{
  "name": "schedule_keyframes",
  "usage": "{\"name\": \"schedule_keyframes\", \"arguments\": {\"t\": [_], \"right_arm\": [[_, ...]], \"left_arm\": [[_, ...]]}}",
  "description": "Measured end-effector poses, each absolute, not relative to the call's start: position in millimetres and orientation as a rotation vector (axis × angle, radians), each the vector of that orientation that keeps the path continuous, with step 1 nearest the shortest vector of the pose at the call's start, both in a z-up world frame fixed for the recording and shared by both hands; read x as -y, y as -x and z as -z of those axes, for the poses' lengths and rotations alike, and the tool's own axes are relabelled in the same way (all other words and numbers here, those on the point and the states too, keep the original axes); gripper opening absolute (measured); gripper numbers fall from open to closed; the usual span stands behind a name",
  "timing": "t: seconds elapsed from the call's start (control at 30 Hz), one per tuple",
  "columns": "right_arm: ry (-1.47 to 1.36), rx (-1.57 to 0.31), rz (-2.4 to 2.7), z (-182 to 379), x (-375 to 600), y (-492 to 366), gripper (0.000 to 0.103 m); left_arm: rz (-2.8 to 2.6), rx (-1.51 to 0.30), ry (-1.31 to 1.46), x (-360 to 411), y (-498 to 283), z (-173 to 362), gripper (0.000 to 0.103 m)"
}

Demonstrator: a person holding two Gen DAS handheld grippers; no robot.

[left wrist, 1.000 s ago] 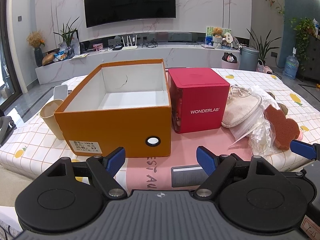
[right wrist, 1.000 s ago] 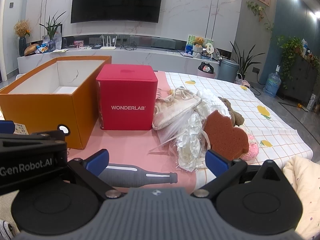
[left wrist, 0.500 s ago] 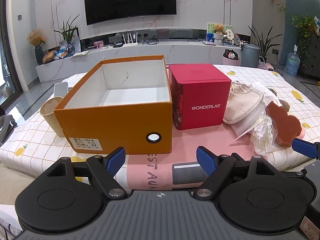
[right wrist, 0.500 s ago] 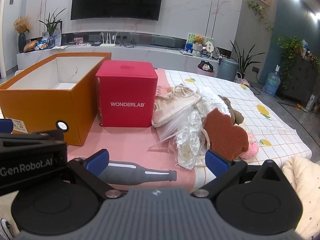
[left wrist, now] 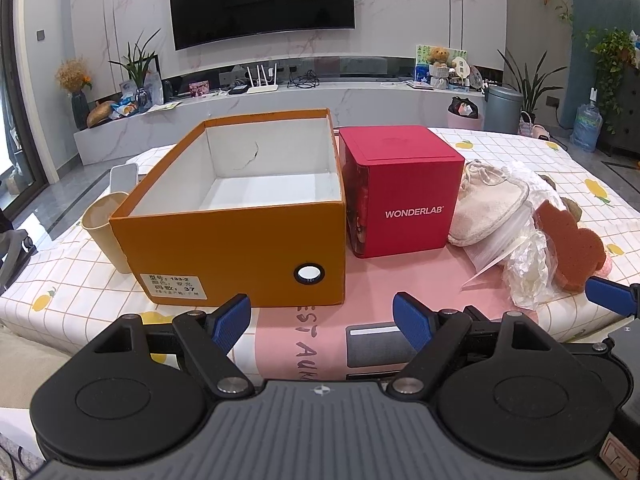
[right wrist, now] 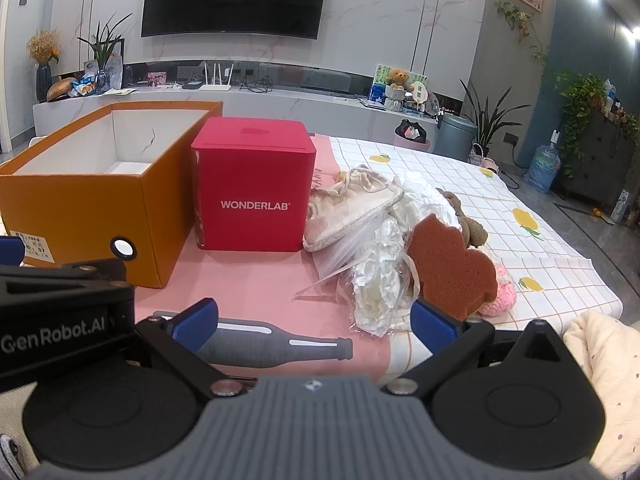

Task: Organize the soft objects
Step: 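Grasp the cream fabric pad with the left gripper while the right gripper grasps the orange sponge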

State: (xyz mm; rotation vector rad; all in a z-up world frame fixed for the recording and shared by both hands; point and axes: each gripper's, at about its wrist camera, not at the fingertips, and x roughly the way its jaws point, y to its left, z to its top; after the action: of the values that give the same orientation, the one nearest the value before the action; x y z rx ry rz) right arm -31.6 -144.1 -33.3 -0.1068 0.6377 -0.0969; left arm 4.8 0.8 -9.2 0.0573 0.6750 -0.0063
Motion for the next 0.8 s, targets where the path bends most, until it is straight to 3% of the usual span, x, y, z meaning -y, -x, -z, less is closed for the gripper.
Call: {"name": "schedule_keyframes", "arguments": {"t": [0.43,0.8], "right_arm": [[0.117,-0.618,0.090,17,156,26,0.100],[0.133,-0.663,0.133,-21,266,-19,0.100]], "left_arm": [[0.060,-0.635,-0.048,14,-9,-11,0.095],[0.215,-0.555,-0.113,76,-56,-33,0.095]]}}
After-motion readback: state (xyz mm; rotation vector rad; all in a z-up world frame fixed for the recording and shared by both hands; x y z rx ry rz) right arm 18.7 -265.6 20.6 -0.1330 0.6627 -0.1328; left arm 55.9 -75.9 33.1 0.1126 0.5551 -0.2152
